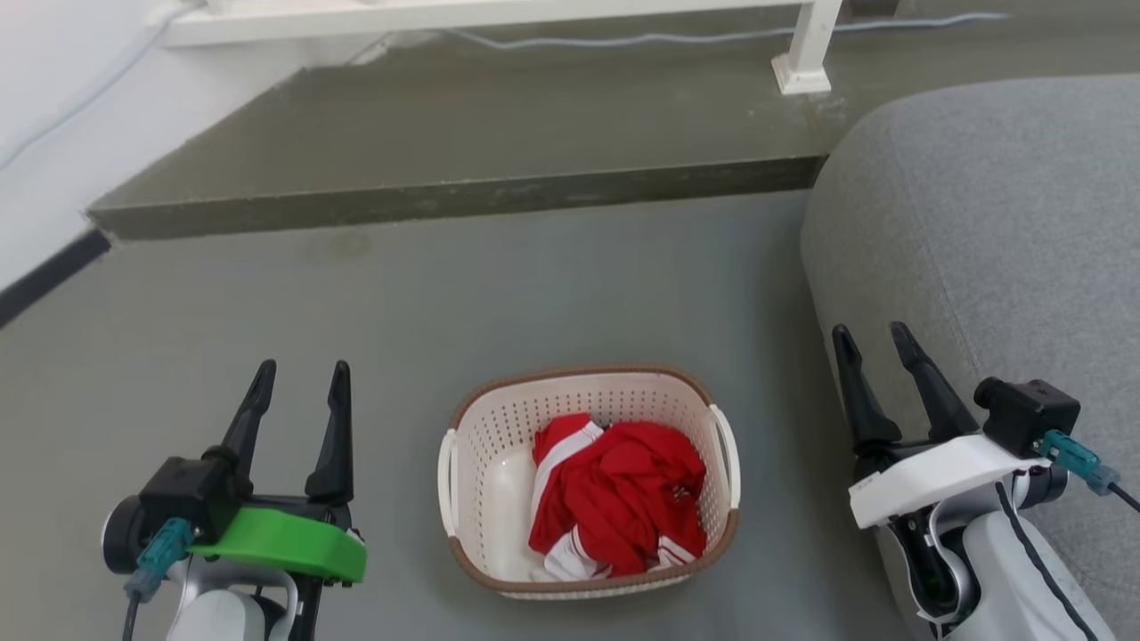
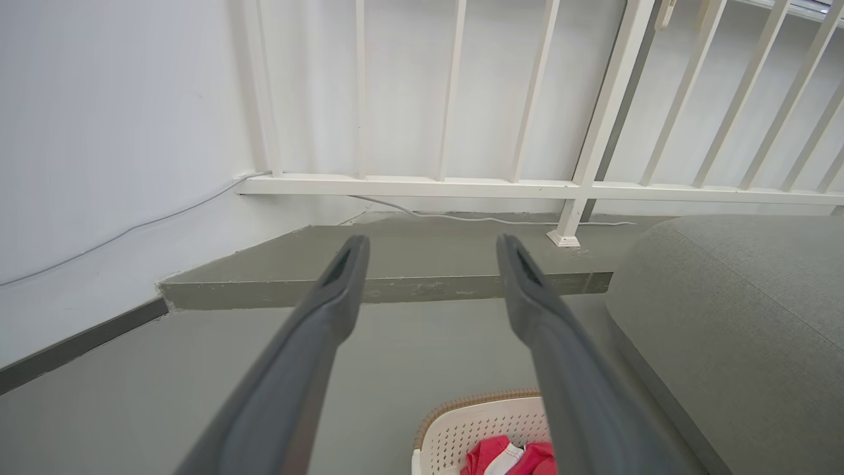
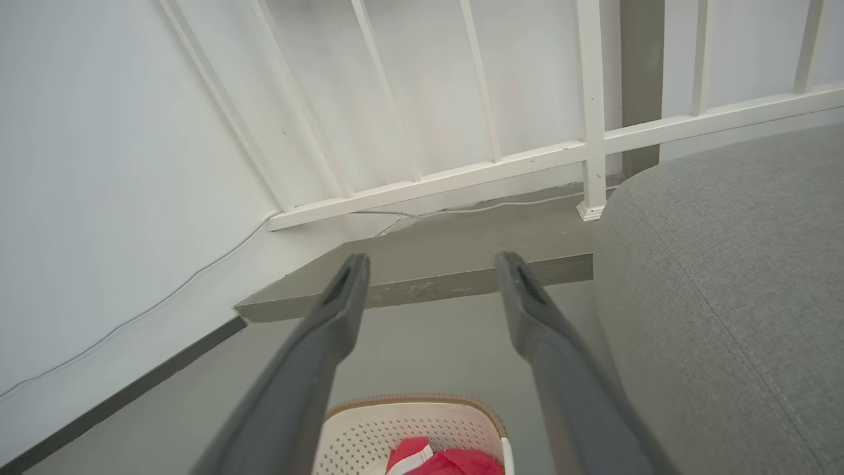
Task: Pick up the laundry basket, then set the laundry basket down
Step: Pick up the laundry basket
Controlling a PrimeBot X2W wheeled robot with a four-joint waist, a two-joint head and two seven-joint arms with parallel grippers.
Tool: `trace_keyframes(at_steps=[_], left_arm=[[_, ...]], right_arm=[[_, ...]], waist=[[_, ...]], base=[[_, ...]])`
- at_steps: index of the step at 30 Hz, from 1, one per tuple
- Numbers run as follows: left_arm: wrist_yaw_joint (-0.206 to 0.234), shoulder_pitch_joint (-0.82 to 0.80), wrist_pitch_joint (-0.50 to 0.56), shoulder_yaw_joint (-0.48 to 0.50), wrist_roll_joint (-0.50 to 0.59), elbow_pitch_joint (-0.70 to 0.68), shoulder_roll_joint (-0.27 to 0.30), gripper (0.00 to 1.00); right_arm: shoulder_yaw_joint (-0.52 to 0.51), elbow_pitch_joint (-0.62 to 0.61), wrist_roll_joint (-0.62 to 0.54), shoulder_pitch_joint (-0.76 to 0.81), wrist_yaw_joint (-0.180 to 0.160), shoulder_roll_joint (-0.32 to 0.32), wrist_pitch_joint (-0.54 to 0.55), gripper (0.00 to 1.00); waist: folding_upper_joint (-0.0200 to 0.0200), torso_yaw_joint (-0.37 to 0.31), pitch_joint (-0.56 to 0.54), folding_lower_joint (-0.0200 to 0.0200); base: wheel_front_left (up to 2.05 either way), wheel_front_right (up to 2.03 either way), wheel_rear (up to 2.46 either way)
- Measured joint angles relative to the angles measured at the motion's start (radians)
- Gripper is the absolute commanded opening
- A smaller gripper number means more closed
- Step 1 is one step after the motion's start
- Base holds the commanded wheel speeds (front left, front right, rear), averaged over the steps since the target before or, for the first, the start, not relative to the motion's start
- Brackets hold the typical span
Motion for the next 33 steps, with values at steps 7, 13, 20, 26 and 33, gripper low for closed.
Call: trace_keyframes(at_steps=[7, 13, 20, 26, 33], left_arm=[[0.000, -0.032, 0.000, -0.013, 0.000, 0.016, -0.001, 1.00], [-0.004, -0.094, 0.000, -0.024, -0.006, 0.032, -0.002, 1.00], [-0.004, -0.168, 0.000, -0.045, -0.006, 0.078, -0.004, 1.00], [-0.004, -0.226, 0.000, -0.054, -0.006, 0.148, -0.006, 1.00], [-0.007, -0.301, 0.000, -0.096, -0.008, 0.249, -0.006, 1.00]], right_arm=[[-0.006, 0.012, -0.010, -0.035, 0.003, 0.002, 0.000, 1.00], [-0.007, 0.031, -0.026, -0.080, 0.003, 0.002, 0.000, 1.00], [-0.012, 0.085, -0.036, -0.146, 0.003, -0.002, -0.002, 1.00], [-0.009, 0.159, -0.037, -0.200, 0.003, -0.002, -0.004, 1.00], [-0.006, 0.238, -0.040, -0.269, 0.003, -0.002, -0.004, 1.00]], waist=[[0.0000, -0.007, 0.072, 0.0000], [0.0000, -0.011, 0.144, 0.0000], [0.0000, -0.010, 0.237, 0.0000], [0.0000, -0.008, 0.316, 0.0000], [0.0000, -0.005, 0.401, 0.0001]], base=[[0.00, 0.00, 0.00], [0.00, 0.00, 0.00], [0.00, 0.00, 0.00], [0.00, 0.00, 0.00], [0.00, 0.00, 0.00]])
